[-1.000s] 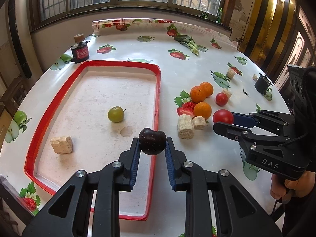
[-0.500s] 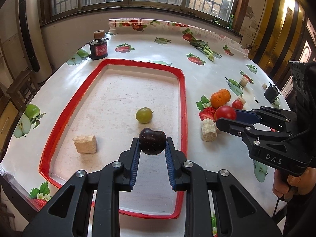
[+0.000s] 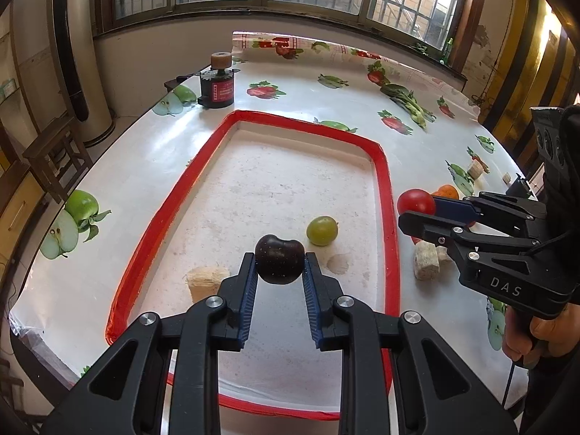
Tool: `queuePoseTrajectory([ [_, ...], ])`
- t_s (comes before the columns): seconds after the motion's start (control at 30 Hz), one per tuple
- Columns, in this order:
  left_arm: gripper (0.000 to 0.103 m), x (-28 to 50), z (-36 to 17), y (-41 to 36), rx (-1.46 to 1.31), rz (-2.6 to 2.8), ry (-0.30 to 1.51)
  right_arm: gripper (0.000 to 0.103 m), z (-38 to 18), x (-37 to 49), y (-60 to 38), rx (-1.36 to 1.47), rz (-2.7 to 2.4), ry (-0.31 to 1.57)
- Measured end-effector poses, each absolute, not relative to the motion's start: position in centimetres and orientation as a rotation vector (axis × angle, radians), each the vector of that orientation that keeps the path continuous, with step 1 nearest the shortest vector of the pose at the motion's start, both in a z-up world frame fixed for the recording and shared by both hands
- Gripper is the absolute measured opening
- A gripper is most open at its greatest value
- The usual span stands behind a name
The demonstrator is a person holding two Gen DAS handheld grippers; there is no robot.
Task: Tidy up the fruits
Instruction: 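Carry the plum with left tool into the tray while right carries the tomato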
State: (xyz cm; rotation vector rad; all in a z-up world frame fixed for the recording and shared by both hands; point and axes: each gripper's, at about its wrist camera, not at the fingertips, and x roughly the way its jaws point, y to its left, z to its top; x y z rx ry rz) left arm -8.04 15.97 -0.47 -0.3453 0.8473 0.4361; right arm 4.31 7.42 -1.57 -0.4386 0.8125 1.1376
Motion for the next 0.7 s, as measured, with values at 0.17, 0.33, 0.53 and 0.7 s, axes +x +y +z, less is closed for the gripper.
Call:
queuePoseTrajectory([
  [0.17, 0.022, -7.5, -0.6, 17.2, -0.351, 0.449, 0.852, 0.032, -2.0, 5.0, 9.2, -0.449, 1.147, 0.822],
  [0.33, 0.022, -6.8, -0.8, 18.5, -0.356, 0.46, 0.86, 0.032, -2.2, 5.8, 10.9, -0.455, 1.153, 0.824],
  [0.53, 0.022, -5.3, -1.3, 19.9, -0.364, 0.464, 0.878, 0.032, -2.9, 7.1, 13.2, -0.475, 1.154, 0.837],
  [0.7, 0.022, -3.7, -2.2, 20.7, -0.36, 0.475, 0.909, 0.032, -3.9, 8.1, 15.0, -0.496, 1.144, 0.856],
])
